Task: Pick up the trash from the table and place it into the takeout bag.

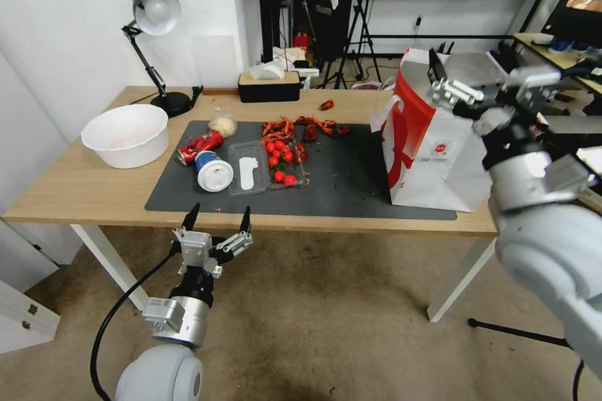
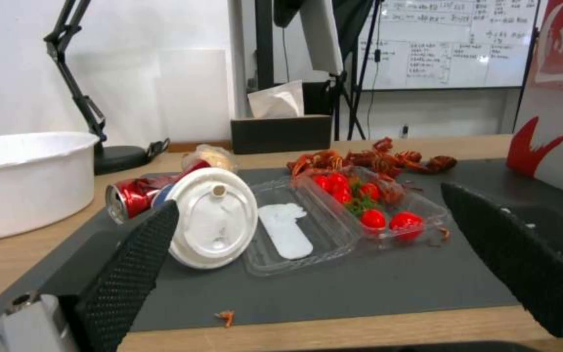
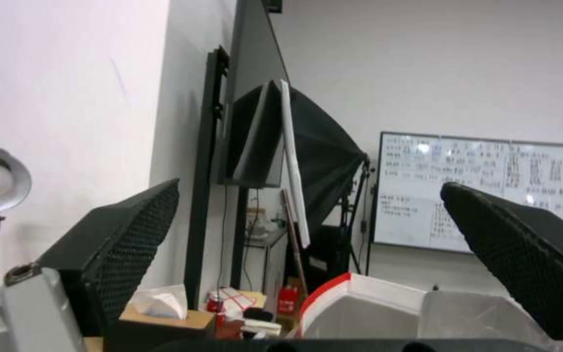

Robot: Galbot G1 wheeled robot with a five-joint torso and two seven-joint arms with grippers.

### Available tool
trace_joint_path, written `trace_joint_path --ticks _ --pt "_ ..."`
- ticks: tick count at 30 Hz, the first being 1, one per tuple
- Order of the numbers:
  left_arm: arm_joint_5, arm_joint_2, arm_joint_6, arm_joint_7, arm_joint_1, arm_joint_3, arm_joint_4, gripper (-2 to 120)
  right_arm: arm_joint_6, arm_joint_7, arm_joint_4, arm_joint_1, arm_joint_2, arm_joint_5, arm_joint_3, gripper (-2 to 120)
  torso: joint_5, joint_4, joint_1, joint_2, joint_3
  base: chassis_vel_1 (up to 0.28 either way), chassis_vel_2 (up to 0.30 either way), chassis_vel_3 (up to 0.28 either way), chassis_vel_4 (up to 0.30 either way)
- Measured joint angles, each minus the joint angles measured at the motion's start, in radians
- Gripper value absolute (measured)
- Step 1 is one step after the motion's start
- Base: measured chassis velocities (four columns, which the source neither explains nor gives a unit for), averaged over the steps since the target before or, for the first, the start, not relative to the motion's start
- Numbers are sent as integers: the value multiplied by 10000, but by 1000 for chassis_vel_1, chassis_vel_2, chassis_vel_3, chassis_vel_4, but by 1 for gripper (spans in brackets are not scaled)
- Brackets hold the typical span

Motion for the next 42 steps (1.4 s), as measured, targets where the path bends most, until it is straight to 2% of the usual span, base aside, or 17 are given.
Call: trace_joint_path --ticks 6,9,16,30,42 --pt "52 -67 -74 -1 24 31 54 100 553 -285 -37 -1328 683 -1558 0 100 2 0 0 0 0 0 0 0 0" --pt "83 -81 -106 -2 25 39 127 100 930 -404 -65 -2462 1506 -2876 48 100 3 -2 1 0 0 0 0 0 0" --pt "110 -79 -117 -2 -43 52 240 100 1313 -94 -491 -3566 2505 -3961 -209 100 1 1 1 0 0 0 0 0 0" --pt "110 -12 -183 -17 -100 57 456 100 2080 442 -2257 -4543 3161 -4746 -1256 100 3 -1 1 -2 0 0 0 0 0" --pt "85 28 -253 -35 -56 10 488 100 2087 746 -2616 -4651 3274 -4227 -1921 100 4 0 1 -1 0 0 0 0 0"
